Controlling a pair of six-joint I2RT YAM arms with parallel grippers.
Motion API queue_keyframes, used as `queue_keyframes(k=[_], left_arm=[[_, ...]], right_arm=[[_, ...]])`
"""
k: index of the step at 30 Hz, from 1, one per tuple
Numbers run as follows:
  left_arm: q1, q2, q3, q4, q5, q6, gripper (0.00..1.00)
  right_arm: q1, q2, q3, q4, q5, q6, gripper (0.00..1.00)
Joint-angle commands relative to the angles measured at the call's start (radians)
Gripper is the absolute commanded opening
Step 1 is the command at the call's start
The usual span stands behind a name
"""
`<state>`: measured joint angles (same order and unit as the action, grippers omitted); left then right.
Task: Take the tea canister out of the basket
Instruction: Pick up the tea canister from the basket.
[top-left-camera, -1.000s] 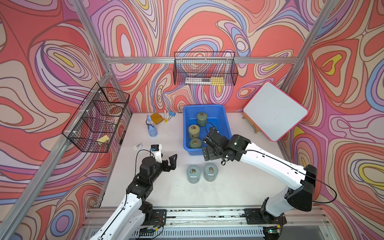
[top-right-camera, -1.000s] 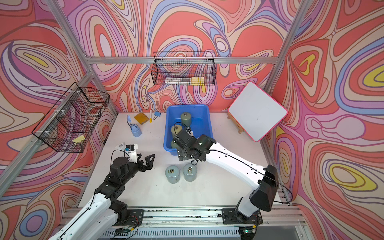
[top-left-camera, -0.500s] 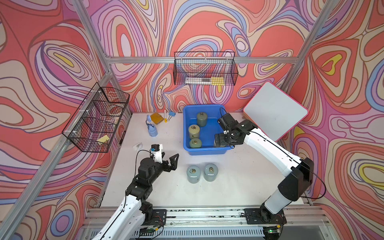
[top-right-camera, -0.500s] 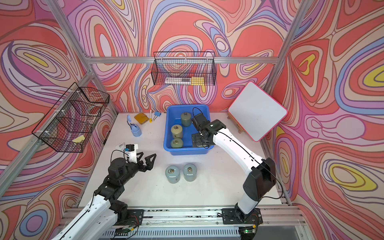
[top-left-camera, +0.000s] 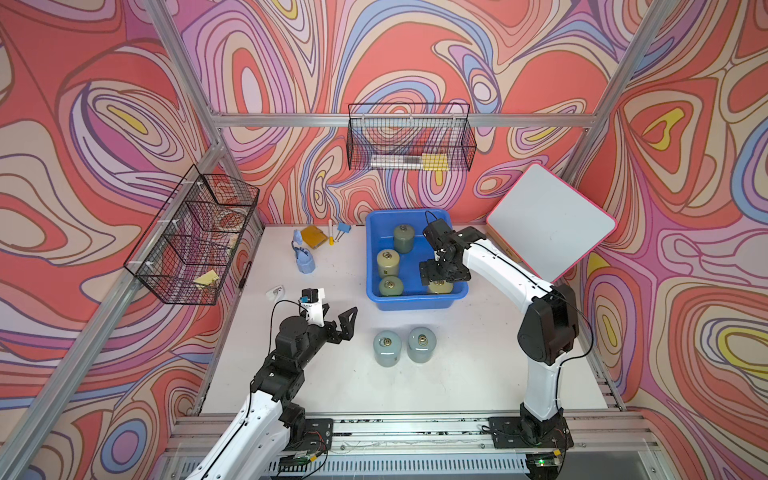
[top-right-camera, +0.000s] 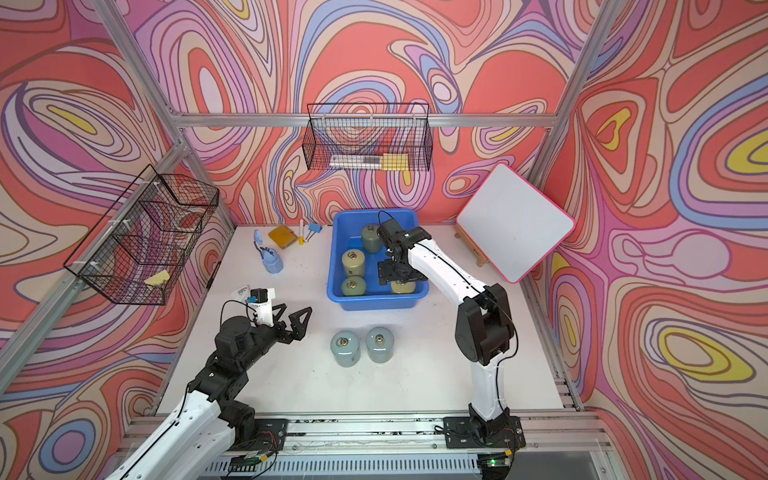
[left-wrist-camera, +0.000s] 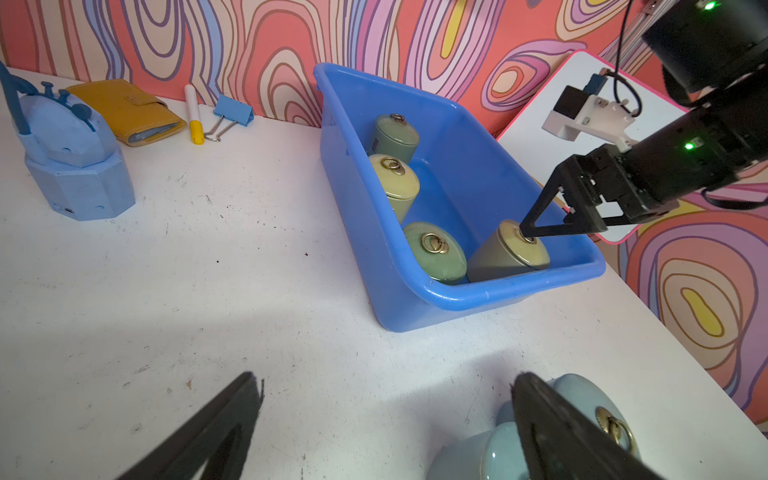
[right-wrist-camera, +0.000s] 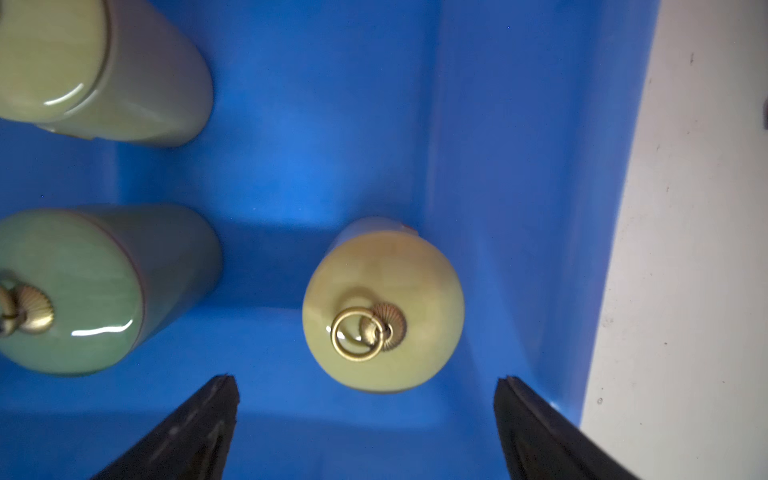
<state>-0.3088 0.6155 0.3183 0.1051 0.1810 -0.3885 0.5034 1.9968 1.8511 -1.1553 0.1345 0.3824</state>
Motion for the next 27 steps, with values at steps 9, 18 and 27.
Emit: queue_keyframes(k=[9,18,27], left_arm=[[-0.002,-0.003,-0.013,0.028,0.012,0.016,0.99],[-0.002,-0.003,-0.014,0.025,0.007,0.016,0.99],[-0.002,-0.003,-0.014,0.025,0.005,0.017,0.99]], right_arm=[[-0.029,0.121,0.091,-0.035,-0.032,-0.013,0.98],[-0.040,0.184,0.115,-0.031,-0.039,-0.022,0.97],[-0.043,0.231,0.129,-0.026,-0.047,-0.040,0.94]])
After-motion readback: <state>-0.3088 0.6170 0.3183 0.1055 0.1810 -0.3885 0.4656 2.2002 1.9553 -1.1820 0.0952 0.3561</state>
